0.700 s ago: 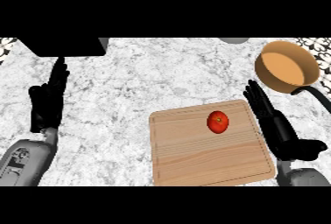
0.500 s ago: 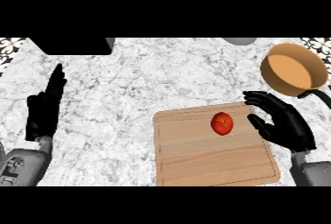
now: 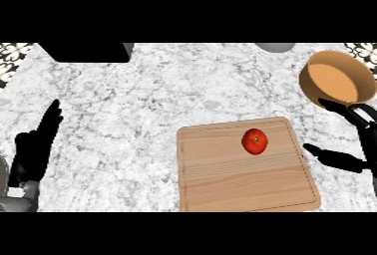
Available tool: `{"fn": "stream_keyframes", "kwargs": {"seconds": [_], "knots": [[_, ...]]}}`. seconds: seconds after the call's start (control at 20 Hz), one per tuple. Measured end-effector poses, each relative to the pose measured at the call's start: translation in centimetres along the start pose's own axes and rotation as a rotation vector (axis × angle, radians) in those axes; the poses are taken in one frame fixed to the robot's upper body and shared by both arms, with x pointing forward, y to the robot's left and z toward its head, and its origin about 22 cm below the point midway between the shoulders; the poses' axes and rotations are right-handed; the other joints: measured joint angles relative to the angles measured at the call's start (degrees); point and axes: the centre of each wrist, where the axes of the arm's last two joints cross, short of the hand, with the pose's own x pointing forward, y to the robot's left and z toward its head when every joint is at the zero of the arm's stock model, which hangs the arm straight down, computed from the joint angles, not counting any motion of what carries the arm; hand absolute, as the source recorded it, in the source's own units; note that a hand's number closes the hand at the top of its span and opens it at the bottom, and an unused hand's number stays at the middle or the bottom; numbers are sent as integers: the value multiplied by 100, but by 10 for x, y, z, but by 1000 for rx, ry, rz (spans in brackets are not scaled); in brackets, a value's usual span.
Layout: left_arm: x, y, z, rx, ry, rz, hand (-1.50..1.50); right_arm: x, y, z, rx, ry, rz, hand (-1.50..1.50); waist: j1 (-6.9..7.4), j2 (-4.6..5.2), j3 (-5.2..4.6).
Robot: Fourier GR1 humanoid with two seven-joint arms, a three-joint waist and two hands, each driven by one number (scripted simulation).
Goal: Pick the tomato from the cutting board and place it in the pot
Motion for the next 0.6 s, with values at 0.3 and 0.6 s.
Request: {"fn": "stream_keyframes", "kwargs": {"seconds": [0.3,0.6], "knots": [[-9,14,12,-13,17,2,0,9,-9,3,87,-36,51,-150,-31,-2,4],[-10,14,15,-22,10,-1,0,55,-14,-30,266,10,156,-150,0,-2,-1]]}}
